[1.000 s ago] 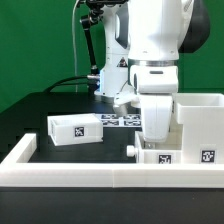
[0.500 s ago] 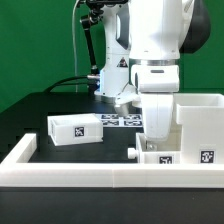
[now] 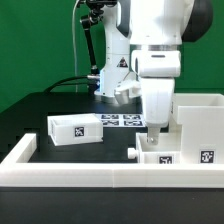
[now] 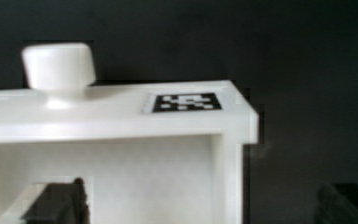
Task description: Assemble drawer
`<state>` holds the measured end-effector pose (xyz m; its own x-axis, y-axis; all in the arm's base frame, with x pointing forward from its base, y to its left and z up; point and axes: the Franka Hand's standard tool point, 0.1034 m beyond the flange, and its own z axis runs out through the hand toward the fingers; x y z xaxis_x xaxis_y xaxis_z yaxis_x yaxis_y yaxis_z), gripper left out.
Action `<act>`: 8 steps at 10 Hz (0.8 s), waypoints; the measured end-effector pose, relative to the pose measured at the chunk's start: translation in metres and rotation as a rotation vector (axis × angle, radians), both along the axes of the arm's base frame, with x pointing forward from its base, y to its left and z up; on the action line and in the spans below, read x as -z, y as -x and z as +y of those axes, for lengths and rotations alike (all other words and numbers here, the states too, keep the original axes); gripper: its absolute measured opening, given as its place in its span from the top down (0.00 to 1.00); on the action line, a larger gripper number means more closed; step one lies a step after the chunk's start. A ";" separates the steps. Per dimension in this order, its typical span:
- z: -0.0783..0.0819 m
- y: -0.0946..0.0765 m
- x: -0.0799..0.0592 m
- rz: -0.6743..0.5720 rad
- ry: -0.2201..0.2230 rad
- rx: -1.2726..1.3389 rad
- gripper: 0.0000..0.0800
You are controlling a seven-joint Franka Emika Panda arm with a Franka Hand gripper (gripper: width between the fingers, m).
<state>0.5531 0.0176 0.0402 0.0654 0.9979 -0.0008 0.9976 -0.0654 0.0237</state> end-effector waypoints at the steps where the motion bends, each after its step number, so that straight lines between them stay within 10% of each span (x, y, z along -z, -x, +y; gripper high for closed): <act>1: -0.010 -0.005 -0.008 0.004 0.004 -0.006 0.19; 8: -0.052 -0.026 -0.016 0.018 -0.044 -0.063 0.19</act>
Offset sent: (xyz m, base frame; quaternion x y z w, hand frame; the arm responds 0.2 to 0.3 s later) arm 0.0348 -0.0359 0.0199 0.0246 -0.0187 -0.0962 0.9949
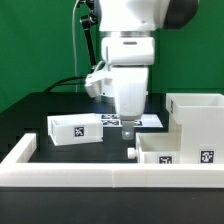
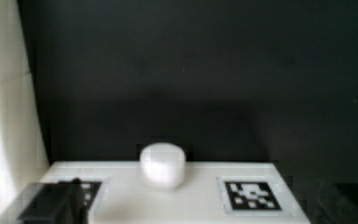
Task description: Assemble drawer
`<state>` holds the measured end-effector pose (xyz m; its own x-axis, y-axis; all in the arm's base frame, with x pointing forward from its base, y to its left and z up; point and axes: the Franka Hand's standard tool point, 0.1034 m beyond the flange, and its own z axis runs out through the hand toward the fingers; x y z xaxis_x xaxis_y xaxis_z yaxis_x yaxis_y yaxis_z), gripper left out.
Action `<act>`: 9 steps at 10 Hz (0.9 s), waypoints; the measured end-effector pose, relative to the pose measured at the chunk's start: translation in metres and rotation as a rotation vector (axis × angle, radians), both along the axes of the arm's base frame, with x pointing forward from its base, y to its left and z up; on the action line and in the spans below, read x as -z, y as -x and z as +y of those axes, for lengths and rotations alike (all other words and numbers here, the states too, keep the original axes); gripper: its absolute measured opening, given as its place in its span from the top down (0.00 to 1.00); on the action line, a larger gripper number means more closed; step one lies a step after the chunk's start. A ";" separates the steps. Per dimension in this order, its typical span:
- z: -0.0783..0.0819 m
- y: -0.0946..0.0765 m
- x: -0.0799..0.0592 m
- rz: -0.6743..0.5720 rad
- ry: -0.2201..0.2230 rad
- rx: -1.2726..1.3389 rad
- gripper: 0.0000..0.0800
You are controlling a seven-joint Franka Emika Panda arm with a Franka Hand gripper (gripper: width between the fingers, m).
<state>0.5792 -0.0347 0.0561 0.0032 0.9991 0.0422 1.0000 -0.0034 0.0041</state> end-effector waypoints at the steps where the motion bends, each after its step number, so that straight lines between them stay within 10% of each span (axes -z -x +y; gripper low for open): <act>1: -0.005 -0.007 0.004 0.005 -0.045 0.002 0.19; 5: -0.012 -0.009 0.020 0.020 -0.182 -0.007 0.19; 9: 0.027 -0.004 0.031 0.002 -0.208 0.007 0.19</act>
Offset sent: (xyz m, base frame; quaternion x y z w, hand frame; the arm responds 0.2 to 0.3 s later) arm 0.0110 0.0341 -0.0100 -0.0050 0.2169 -0.0004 0.9762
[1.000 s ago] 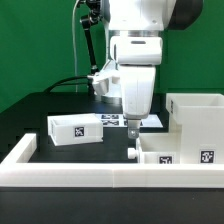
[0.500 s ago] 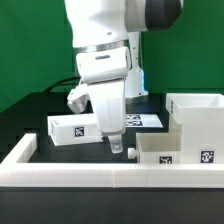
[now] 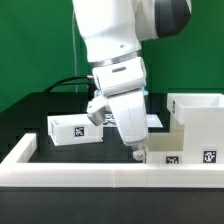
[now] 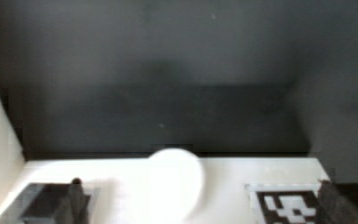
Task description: Assemble drawer
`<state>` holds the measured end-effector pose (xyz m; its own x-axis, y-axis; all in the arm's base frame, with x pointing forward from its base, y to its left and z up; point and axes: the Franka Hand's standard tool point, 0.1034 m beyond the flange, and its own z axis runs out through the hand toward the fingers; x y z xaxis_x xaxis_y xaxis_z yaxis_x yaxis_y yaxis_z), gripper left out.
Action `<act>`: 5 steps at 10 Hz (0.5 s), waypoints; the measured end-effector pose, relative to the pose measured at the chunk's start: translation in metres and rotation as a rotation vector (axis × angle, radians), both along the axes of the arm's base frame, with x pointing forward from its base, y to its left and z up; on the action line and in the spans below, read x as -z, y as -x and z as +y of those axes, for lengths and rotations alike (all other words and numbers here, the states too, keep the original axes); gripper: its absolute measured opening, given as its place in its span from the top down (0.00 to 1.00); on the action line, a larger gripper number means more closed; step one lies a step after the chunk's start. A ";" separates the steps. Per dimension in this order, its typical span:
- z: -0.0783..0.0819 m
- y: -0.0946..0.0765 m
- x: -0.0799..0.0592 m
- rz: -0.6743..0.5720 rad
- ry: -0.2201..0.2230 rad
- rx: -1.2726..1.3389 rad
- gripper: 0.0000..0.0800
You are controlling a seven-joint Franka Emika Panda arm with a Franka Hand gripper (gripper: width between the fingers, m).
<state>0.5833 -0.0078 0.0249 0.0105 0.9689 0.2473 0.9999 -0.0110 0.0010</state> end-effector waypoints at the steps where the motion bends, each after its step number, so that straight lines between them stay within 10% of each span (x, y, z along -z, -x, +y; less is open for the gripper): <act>1: 0.007 0.001 0.001 0.003 -0.005 -0.002 0.19; 5: 0.004 0.001 0.002 0.004 -0.005 0.003 0.19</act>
Offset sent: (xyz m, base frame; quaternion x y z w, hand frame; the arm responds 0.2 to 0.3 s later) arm 0.0000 0.0000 0.0000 0.0000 0.0000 0.0000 1.0000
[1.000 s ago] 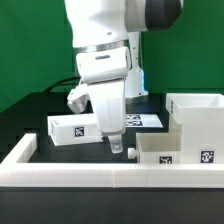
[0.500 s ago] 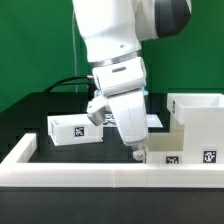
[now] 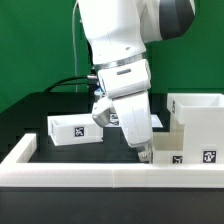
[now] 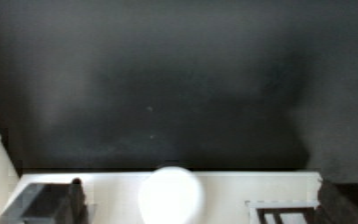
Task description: Assemble drawer
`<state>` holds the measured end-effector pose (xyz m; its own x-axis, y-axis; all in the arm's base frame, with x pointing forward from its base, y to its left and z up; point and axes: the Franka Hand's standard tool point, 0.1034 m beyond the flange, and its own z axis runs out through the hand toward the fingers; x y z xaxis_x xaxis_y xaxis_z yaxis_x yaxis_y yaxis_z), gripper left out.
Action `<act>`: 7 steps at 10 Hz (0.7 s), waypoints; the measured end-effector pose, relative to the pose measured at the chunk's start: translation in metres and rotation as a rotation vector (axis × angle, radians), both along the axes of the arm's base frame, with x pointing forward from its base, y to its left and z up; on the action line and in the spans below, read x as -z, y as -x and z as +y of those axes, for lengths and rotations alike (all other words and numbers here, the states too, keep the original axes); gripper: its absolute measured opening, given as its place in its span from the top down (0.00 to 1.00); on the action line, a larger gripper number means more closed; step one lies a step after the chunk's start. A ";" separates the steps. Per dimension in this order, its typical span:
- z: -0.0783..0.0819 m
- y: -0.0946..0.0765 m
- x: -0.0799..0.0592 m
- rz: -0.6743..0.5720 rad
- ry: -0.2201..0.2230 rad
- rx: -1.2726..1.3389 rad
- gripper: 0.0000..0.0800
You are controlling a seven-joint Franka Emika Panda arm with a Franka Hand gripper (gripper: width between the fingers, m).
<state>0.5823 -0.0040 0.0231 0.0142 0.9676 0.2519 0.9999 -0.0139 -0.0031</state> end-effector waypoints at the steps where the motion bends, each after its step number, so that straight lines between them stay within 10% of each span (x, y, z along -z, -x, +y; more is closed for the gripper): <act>1: 0.000 0.000 0.000 0.000 0.000 -0.001 0.19; 7: 0.007 -0.007 0.000 -0.024 -0.004 -0.077 0.19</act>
Offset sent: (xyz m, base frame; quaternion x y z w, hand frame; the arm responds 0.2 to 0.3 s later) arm 0.0213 0.0246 0.0039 -0.0137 0.0156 -0.0569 0.9982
